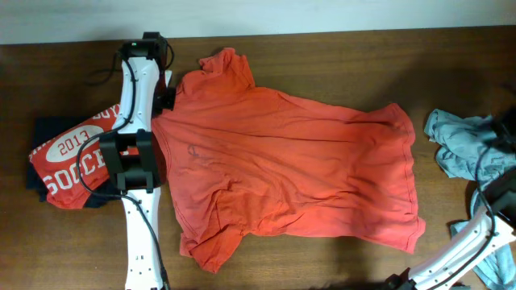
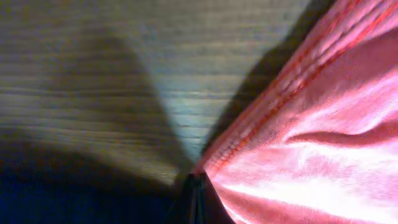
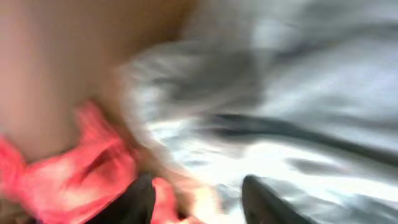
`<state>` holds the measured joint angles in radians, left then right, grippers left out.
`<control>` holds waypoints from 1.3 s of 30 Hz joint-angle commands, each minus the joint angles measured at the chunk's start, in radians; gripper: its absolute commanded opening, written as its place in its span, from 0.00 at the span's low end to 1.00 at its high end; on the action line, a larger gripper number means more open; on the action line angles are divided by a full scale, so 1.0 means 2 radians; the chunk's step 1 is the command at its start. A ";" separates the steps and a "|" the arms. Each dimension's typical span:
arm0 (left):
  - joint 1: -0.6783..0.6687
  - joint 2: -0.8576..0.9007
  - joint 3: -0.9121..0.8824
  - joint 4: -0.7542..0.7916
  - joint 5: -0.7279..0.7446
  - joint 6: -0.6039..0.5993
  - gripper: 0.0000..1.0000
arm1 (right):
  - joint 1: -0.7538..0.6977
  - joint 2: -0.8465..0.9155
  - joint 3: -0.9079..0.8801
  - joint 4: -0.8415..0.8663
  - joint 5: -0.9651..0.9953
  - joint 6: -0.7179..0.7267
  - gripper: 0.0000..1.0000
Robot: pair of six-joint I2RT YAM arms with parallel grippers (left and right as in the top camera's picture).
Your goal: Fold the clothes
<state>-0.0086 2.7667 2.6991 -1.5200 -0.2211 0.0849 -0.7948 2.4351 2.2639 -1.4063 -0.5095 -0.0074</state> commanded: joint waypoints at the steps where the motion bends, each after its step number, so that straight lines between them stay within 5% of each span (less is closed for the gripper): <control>1: 0.005 0.007 0.059 -0.016 -0.002 -0.005 0.08 | 0.044 -0.047 0.031 -0.002 -0.109 -0.060 0.56; 9: -0.005 0.007 0.117 -0.024 0.051 -0.005 0.33 | 0.162 -0.033 0.007 0.035 0.006 -0.060 0.65; 14: -0.018 0.007 0.117 -0.025 0.063 0.000 0.34 | 0.211 -0.017 -0.028 0.111 0.067 -0.059 0.65; 16: -0.024 0.007 0.117 -0.025 0.068 0.010 0.34 | 0.223 -0.014 -0.037 0.121 0.074 -0.053 0.57; 20: -0.034 0.007 0.117 -0.023 0.068 0.010 0.34 | 0.248 -0.010 -0.051 0.114 0.075 -0.027 0.15; 28: -0.043 0.007 0.117 -0.020 0.068 0.010 0.34 | 0.290 -0.010 -0.136 0.153 0.198 0.098 0.04; 39: -0.043 0.007 0.117 -0.023 0.068 0.010 0.34 | 0.288 0.004 -0.179 0.318 0.197 0.126 0.04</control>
<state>-0.0978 2.7754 2.9147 -1.5608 -0.1001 0.0891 -0.2150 2.3913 1.9335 -0.8654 -0.1654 0.2184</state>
